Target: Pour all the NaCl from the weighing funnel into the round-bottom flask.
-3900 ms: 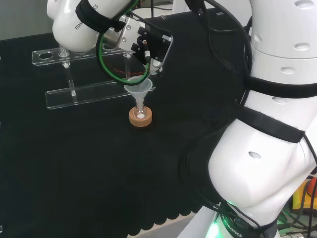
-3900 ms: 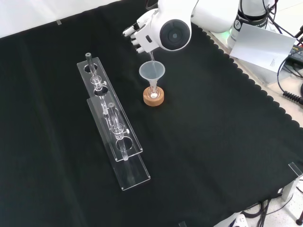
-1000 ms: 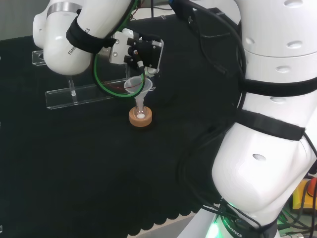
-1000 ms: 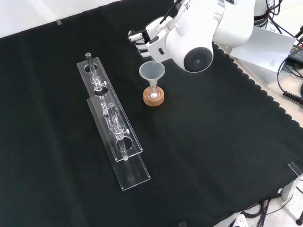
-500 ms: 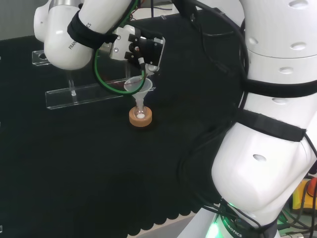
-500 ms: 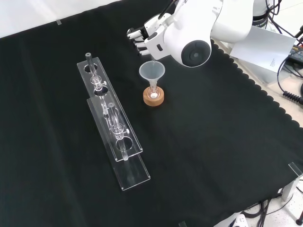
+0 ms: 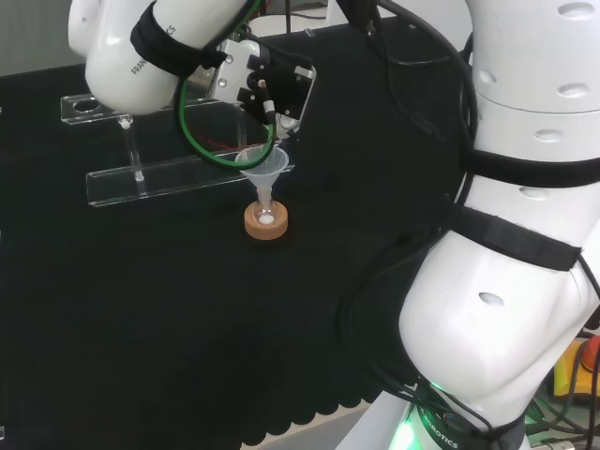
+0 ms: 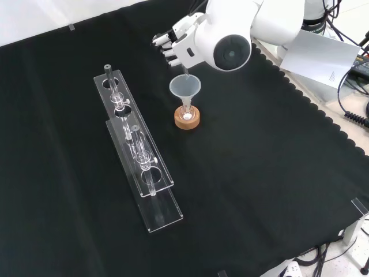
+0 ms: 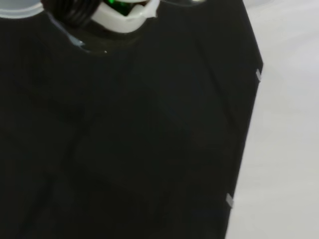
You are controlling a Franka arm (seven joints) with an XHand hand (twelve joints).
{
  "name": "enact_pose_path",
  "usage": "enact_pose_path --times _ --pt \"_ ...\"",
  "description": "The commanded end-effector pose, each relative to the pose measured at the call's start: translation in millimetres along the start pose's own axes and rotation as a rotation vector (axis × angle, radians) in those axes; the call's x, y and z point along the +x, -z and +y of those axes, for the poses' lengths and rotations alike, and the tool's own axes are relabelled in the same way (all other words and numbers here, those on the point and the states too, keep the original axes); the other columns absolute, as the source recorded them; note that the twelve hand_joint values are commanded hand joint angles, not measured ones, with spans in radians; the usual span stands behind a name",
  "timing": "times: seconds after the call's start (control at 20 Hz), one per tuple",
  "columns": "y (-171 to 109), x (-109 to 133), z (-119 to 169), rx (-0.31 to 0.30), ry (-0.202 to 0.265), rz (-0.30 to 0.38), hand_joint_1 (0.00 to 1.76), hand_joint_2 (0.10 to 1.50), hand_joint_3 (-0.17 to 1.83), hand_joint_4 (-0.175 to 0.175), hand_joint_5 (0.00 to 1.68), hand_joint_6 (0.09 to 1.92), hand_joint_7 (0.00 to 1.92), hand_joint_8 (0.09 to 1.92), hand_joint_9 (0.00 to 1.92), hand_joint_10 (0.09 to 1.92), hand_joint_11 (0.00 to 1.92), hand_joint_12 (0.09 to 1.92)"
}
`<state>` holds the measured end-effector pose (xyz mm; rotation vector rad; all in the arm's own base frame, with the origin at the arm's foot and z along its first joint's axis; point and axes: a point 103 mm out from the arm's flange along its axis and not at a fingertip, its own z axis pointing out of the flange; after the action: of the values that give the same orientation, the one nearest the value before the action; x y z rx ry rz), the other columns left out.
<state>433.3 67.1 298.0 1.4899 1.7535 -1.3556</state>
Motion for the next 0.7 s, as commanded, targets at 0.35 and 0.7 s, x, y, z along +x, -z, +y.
enact_pose_path --times 0.35,0.7 --pt "-21 -18 14 0.035 0.029 0.187 1.06 0.80 0.57 0.175 1.06 1.00 0.92 0.64 1.01 0.41 0.63 1.18" --pt "-37 -28 24 0.068 0.048 0.305 1.06 0.80 0.57 0.175 1.06 1.00 0.92 0.64 1.01 0.41 0.64 1.18"
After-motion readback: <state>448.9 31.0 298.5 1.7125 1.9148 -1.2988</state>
